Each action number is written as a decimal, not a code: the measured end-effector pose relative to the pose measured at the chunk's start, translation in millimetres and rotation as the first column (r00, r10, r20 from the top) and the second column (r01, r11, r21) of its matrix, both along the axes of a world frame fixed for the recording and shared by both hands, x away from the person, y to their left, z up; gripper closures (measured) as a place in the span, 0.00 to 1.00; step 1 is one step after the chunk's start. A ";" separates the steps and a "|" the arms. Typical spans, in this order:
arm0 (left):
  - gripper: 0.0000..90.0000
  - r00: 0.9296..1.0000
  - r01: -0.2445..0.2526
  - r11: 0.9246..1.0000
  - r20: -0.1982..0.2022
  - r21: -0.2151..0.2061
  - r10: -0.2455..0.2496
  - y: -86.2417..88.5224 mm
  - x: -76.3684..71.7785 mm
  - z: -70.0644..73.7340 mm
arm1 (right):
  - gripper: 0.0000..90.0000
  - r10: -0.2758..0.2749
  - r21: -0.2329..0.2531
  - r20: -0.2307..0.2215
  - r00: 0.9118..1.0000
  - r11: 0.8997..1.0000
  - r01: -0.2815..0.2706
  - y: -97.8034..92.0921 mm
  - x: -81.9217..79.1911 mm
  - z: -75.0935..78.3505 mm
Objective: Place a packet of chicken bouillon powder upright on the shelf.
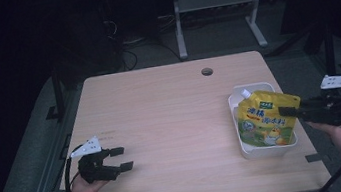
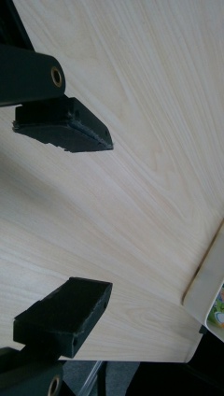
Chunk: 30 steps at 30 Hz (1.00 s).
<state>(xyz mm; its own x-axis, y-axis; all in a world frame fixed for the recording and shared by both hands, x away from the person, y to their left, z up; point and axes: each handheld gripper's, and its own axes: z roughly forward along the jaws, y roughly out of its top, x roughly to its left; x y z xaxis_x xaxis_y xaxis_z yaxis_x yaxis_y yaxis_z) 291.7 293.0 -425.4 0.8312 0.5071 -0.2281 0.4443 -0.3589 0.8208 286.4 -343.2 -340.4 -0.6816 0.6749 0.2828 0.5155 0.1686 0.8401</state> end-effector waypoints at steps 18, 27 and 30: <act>0.29 1.000 -0.001 1.000 0.001 -0.022 0.001 1.1 0.1 1.5 | 0.93 -0.048 -0.027 -0.021 0.999 0.999 0.047 -12.2 -4.4 -2.0; 0.29 1.000 0.002 1.000 0.000 -0.011 -0.002 0.4 -0.3 1.3 | 0.63 -0.100 -0.003 0.007 0.995 0.995 0.100 -9.9 -3.6 11.9; 0.29 1.000 0.003 1.000 -0.001 -0.013 -0.003 0.2 -0.2 1.1 | 0.58 -0.108 -0.008 0.022 0.994 0.994 0.108 -5.7 -3.8 19.5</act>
